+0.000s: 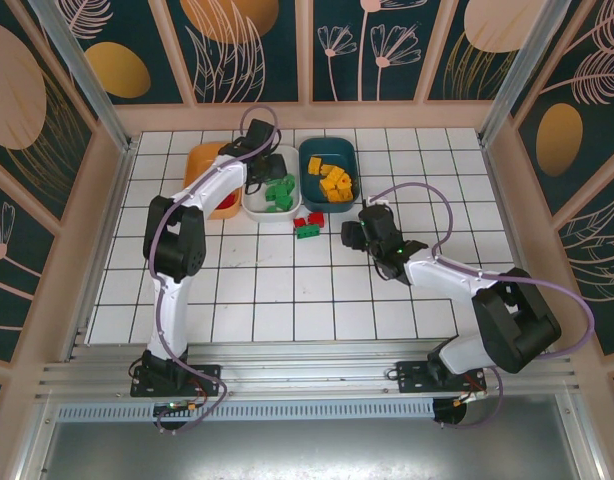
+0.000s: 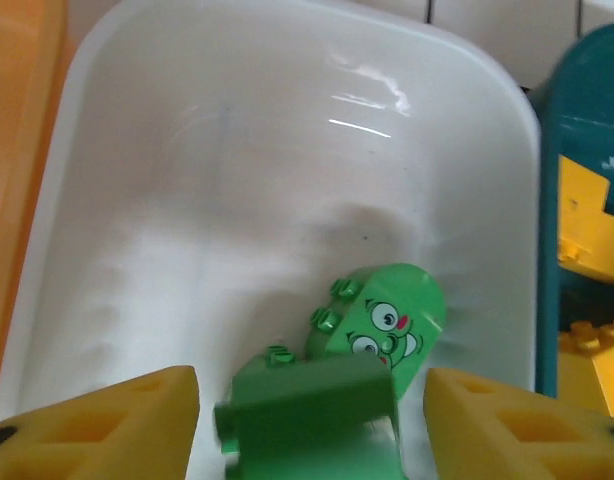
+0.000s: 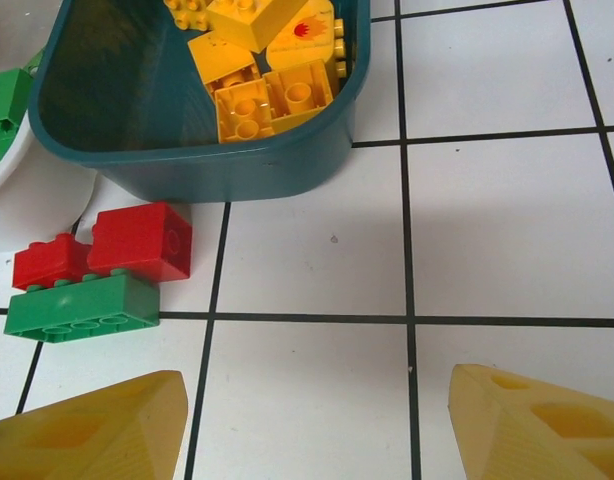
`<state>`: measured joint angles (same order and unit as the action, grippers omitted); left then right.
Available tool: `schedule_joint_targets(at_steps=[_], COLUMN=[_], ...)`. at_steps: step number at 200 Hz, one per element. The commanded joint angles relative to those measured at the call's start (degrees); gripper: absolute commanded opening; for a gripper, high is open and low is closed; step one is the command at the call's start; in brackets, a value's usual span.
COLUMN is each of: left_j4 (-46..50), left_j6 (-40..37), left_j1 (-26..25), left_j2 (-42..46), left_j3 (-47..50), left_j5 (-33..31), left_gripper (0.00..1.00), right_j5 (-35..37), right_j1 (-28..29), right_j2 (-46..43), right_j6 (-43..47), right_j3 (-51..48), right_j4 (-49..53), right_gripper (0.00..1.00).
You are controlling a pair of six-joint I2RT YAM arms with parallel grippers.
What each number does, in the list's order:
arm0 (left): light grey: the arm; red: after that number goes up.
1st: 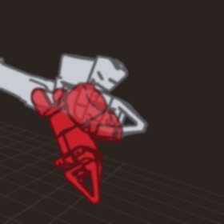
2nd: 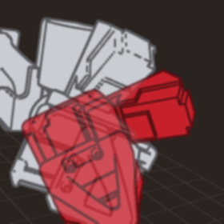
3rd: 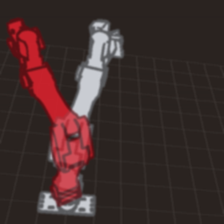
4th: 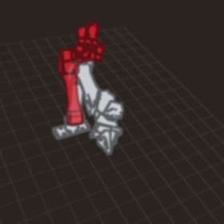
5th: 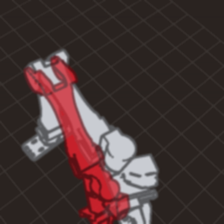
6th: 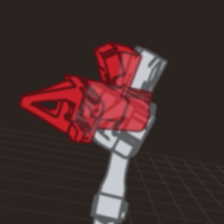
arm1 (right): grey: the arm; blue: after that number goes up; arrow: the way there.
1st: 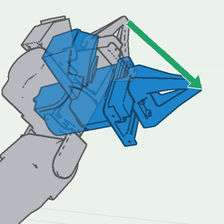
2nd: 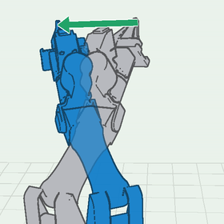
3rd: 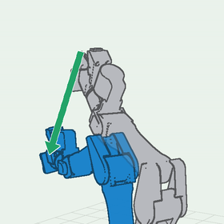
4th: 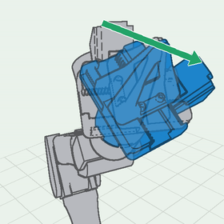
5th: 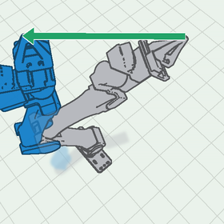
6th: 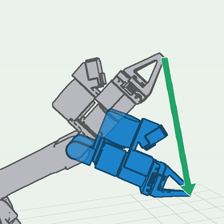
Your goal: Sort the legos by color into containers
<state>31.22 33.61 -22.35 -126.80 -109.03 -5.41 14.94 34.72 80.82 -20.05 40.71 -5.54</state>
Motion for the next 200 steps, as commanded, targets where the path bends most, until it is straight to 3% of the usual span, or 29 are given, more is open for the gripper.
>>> schedule_joint_targets(at_steps=[1,41,50,90,121,156,200], left_j4=[1.6,-1.4,-4.1,-19.5,-22.2,-22.5,-22.9], left_j6=[-1.3,-1.5,-0.7,5.7,7.3,7.6,7.1], left_j1=[-0.2,-0.2,-0.1,4.2,6.6,6.6,6.7], left_j2=[1.8,11.5,15.4,36.7,48.2,55.4,55.7], left_j3=[-0.4,7.9,12.7,43.2,59.4,66.1,66.3], left_j5=[-0.1,-0.5,-0.5,5.7,6.9,8.3,8.8], left_gripper=[0.8,0.95,0.98,0.98,0.99,0.99,0.98], right_j5=[0.9,-0.7,-0.9,-0.5,-1.9,0.6,4.4], right_j1=[1.6,5.9,7.0,10.4,10.9,11.2,11.5], right_j2=[1.0,5.6,8.5,21.1,26.8,31.0,34.8], right_j6=[-0.1,-0.2,0.2,1.7,1.4,-1.2,-3.1], right_j3=[0.5,3.8,6.1,17.3,23.2,28.1,32.5], right_j4=[-2.1,-3.7,-3.2,1.0,4.6,9.0,13.4], right_gripper=[0.73,0.8,0.82,0.83,0.84,0.85,0.84])
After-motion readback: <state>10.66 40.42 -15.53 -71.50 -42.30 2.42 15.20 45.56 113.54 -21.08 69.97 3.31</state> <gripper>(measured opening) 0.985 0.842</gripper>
